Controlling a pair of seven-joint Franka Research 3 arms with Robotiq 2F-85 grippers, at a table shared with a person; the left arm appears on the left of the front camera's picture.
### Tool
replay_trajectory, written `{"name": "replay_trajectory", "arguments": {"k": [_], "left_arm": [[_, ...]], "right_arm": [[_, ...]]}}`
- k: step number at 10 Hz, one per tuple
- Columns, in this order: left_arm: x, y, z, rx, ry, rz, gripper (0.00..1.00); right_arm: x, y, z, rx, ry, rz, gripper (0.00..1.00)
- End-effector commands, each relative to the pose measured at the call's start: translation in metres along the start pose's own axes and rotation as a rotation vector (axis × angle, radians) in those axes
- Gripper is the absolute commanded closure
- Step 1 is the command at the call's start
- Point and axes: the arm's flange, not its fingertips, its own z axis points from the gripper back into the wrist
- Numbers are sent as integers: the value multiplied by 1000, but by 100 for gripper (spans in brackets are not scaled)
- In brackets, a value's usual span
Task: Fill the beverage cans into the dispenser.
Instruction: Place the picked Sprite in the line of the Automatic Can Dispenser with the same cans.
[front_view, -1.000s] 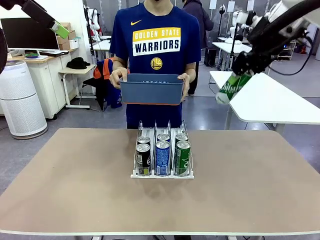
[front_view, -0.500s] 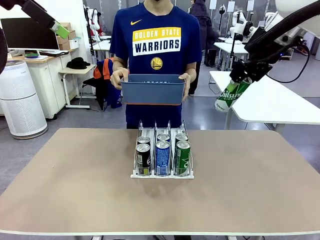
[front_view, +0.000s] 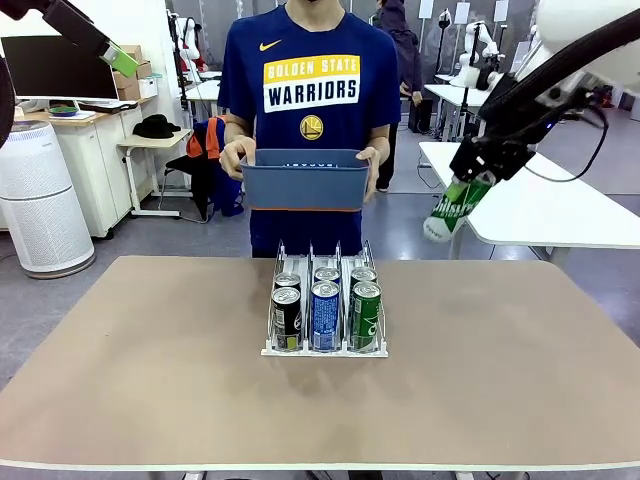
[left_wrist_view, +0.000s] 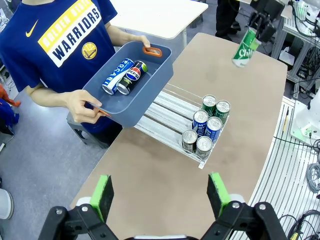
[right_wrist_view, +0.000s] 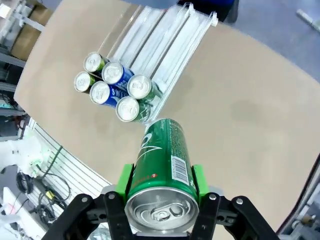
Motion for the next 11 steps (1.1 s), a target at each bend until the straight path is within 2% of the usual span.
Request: {"name": "replay_trajectory", "arguments": {"k": [1, 4, 8, 11], "left_arm": [[-2, 0, 0, -1, 1, 2, 0], [-2, 0, 0, -1, 1, 2, 0], [-2, 0, 0, -1, 1, 2, 0], [-2, 0, 0, -1, 1, 2, 0]], "right_arm": [[-21, 33, -17, -49, -16, -152, 42], [-52, 60, -36, -77, 104, -137, 42], [-70, 83, -91, -30, 121, -42, 42], [-66, 90, -119, -16, 113, 33, 42]]}}
